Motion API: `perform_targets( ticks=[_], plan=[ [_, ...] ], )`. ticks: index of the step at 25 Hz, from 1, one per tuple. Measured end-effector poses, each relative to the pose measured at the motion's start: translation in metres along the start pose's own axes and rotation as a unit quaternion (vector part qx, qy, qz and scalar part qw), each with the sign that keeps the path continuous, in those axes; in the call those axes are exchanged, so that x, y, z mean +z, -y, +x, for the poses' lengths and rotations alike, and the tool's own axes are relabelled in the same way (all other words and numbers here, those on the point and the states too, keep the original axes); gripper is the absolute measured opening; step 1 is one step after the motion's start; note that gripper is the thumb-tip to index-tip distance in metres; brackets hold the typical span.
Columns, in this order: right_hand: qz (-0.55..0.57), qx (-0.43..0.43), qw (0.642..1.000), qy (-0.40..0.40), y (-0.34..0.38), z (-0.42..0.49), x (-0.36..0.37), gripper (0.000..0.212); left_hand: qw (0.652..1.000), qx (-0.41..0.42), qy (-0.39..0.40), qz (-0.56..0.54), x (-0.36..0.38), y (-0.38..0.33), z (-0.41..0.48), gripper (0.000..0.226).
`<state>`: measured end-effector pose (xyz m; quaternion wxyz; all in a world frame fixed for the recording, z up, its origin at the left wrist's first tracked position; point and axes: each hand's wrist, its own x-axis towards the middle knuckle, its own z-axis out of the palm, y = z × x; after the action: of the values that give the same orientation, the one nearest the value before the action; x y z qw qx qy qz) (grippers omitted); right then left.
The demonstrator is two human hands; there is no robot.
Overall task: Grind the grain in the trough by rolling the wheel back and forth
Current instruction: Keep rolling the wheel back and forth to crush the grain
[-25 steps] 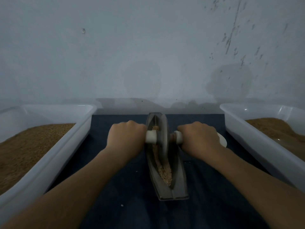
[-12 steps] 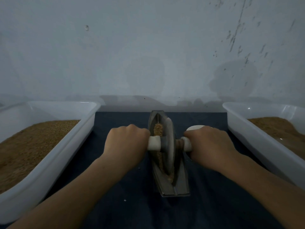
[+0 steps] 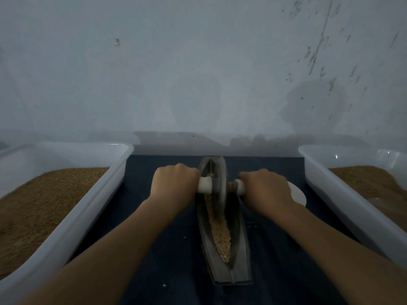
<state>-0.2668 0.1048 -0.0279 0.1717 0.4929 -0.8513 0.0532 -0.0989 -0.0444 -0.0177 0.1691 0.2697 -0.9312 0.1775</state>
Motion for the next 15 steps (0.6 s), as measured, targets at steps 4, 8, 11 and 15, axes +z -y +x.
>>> perform_targets(
  ticks=[4, 8, 11, 15],
  plan=[
    [-0.023, -0.015, 1.000, -0.012, -0.005, -0.062, -0.008, 0.032, 0.997, 0.066, -0.026, 0.002, -0.013, -0.001, -0.049, 0.036],
    [-0.029, -0.010, 0.999, -0.022, -0.001, -0.040, -0.007, 0.034, 1.000, 0.020, -0.002, 0.007, -0.003, 0.002, -0.030, 0.025],
    [-0.012, 0.016, 1.000, 0.013, 0.006, 0.012, -0.007, 0.018, 0.999, -0.036, 0.014, 0.002, 0.005, -0.001, 0.005, 0.009],
    [0.008, 0.013, 0.999, 0.037, 0.002, 0.010, -0.007, 0.010, 0.999, -0.027, 0.021, 0.008, -0.003, -0.003, 0.007, 0.008]
  ],
)
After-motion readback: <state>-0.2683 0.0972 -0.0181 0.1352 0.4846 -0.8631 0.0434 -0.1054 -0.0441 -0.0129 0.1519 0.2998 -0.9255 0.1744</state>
